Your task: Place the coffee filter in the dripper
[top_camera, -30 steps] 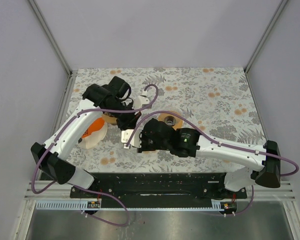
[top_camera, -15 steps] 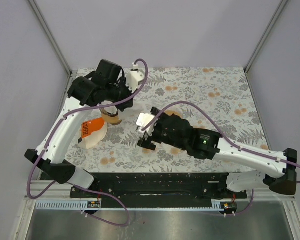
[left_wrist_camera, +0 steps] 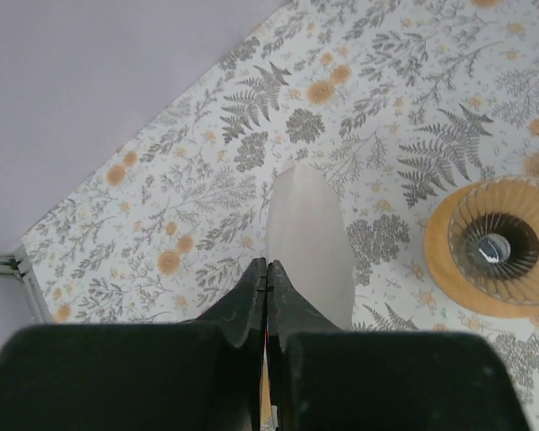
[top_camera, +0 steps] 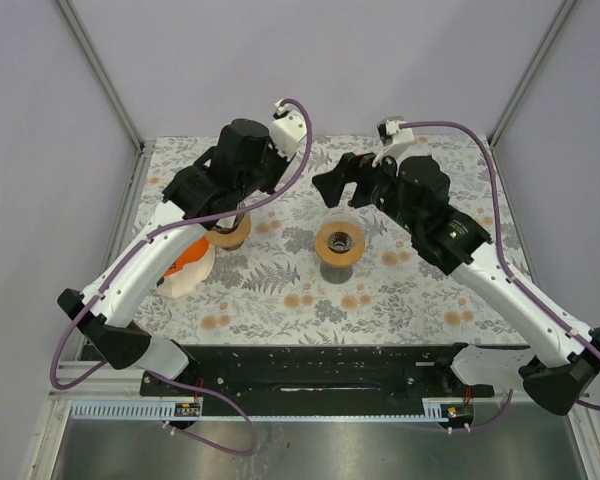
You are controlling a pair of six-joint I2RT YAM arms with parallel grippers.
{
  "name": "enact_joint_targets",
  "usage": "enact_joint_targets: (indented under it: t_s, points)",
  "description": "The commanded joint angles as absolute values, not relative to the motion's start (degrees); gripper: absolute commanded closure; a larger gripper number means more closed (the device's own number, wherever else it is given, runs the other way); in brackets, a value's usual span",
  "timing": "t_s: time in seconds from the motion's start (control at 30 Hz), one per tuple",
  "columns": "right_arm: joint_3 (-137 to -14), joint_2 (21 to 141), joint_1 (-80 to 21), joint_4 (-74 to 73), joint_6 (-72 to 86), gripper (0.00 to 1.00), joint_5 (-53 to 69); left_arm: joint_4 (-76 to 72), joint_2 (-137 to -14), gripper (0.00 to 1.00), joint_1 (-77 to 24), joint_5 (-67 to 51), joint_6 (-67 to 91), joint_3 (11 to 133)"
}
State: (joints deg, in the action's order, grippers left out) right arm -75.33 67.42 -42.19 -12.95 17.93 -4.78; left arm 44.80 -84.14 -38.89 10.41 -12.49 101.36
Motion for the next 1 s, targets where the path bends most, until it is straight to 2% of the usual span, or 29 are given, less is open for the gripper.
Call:
enact_joint_targets:
  t_s: [0.0,0.6,0.9,0.97]
  points:
    - [-77.5,72.3,-37.6,-7.0,34.8,0.01,4.5,35.3,-84.5,1.0,-41.8,21.3,-13.2,102.2]
    - [-78.7,82.6,-33.8,7.2,49.2,0.13,10.2,33.3,-85.7,1.0,-46.7,26.0,-17.8,100.5]
    - [-78.9,87.0,-33.6,8.8,52.2,0.33,15.5,32.9,-86.2,1.0,-47.1,27.2,-18.2,101.6]
    - [-79.1,87.5,-33.5,8.9,52.1,0.41,15.7,32.9,-86.3,1.0,-47.0,27.2,-18.2,101.4]
